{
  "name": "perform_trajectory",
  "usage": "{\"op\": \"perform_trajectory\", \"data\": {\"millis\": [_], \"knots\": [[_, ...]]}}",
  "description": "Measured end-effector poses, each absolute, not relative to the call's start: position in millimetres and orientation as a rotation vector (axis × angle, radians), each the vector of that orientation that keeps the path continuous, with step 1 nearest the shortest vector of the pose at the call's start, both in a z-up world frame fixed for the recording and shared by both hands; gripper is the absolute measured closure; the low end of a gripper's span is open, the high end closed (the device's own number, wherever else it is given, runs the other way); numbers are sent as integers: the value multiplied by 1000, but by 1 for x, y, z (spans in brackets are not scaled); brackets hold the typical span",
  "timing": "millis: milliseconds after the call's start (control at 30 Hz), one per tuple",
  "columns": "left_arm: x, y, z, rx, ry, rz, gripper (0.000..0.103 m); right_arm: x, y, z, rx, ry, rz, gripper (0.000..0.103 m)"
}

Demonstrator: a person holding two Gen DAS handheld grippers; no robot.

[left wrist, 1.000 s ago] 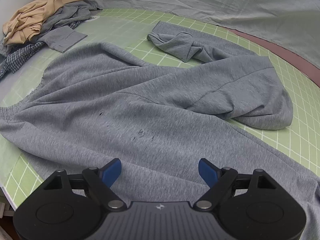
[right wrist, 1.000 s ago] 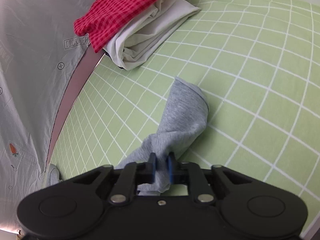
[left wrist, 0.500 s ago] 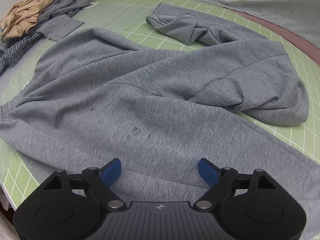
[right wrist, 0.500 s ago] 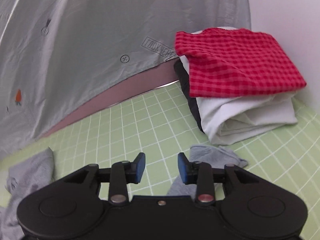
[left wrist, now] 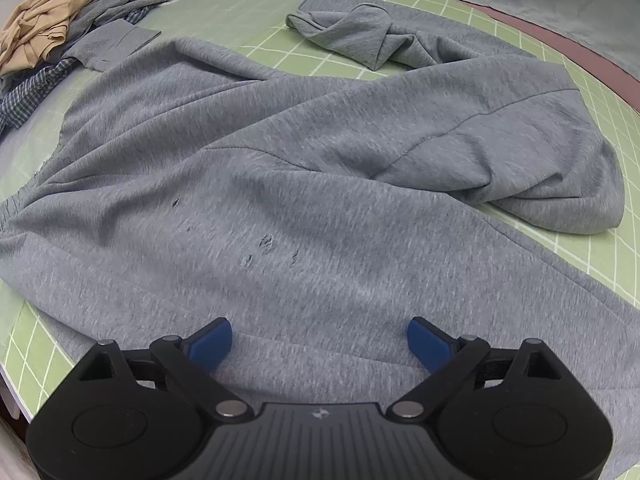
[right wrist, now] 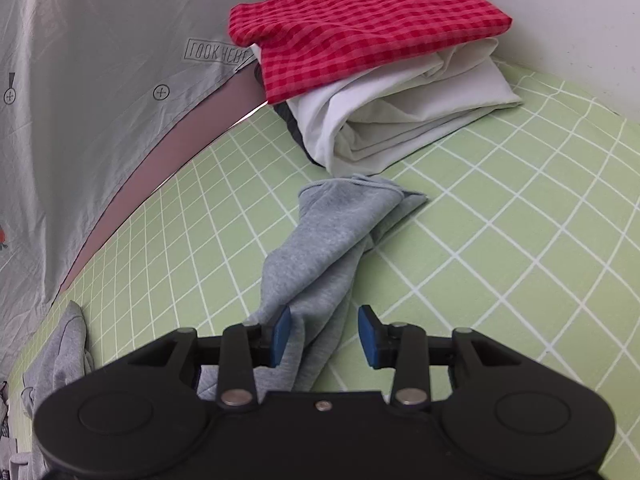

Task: Fold clothes

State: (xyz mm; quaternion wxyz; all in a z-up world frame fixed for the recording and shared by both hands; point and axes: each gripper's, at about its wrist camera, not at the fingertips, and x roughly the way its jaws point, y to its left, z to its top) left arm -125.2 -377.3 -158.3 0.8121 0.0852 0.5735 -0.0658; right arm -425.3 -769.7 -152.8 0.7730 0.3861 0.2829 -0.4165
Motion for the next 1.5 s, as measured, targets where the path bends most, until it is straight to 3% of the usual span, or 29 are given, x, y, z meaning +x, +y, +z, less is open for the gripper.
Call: {"op": "perform_trajectory", "data": {"millis": [233,300,333,500,667,733,933,1433,1500], "knots": [[-126,-374,-161,161,1229,-118,1,-401,-775,-159,755,690,-901,64],[-126,-373,-161,153,1232,-118,1,-396,-777,-161,710,723,-915,81],[-126,-372,-162,148,1234,-119,0,-396,-777,-160,691,729,-923,96],[-125,-369,-164,124,1232,-129,0,-443,-754,-118,591,574,-1083,102],[-125,-370,-164,130,1230,-137,0,-485,-743,-118,513,650,-1205,103],[-124,-370,-163,136,1234,-144,0,-485,-747,-125,566,647,-1188,101],[-123,-370,-164,134,1234,-147,0,-484,-759,-148,723,636,-1135,77],[-127,-368,-165,129,1214,-149,0,-433,-789,-171,686,742,-1047,59],[-128,-368,-166,129,1210,-149,0,-430,-790,-172,664,751,-1042,60]]}}
